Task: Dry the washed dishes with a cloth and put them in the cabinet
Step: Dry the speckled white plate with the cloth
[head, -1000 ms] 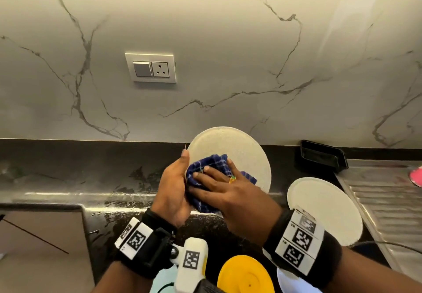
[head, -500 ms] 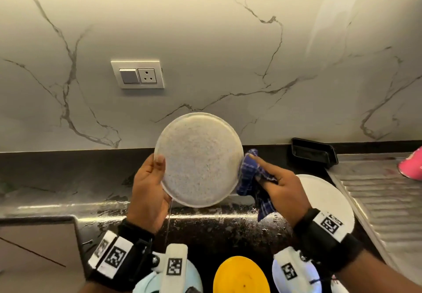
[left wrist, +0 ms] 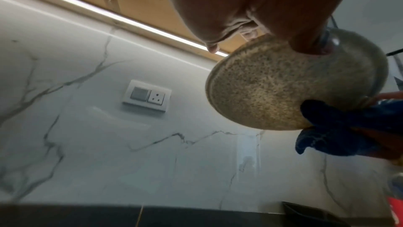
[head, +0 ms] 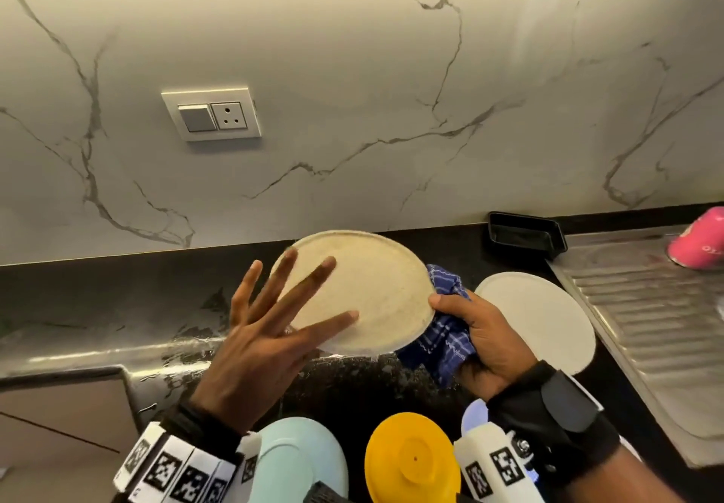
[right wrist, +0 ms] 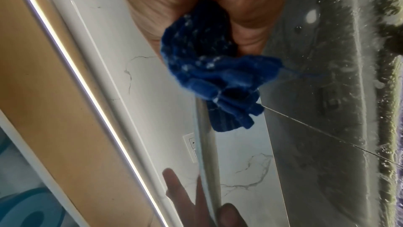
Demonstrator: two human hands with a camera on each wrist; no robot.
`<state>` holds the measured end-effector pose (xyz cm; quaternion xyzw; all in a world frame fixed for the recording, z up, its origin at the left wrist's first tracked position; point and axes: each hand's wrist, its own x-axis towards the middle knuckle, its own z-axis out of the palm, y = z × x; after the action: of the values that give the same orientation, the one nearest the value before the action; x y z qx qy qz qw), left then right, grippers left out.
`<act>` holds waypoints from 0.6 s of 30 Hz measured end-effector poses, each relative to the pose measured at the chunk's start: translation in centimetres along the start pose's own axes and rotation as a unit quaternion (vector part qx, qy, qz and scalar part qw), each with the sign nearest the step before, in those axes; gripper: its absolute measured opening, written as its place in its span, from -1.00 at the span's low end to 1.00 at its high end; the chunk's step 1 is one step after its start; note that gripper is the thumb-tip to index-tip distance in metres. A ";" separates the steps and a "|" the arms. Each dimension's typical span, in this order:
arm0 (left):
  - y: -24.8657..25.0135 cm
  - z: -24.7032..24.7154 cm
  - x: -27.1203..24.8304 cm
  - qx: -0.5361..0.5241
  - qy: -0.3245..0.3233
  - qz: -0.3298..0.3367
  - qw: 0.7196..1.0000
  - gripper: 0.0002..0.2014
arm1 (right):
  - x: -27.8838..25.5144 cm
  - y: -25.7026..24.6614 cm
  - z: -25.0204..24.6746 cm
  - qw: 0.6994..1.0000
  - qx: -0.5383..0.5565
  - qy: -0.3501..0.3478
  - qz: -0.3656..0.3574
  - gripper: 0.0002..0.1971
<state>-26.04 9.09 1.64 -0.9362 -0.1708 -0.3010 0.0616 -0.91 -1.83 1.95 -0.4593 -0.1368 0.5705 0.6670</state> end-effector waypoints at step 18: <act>3.1 2.9 -2.4 -0.749 0.127 -0.562 0.326 -0.27 | -0.7 2.9 -1.7 0.990 -0.132 0.027 -0.048 -0.62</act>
<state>-25.17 6.12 -2.12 -0.2166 -0.3487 -0.3798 -0.8290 -1.78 -3.41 -0.97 -0.5515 -0.2145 0.5018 0.6309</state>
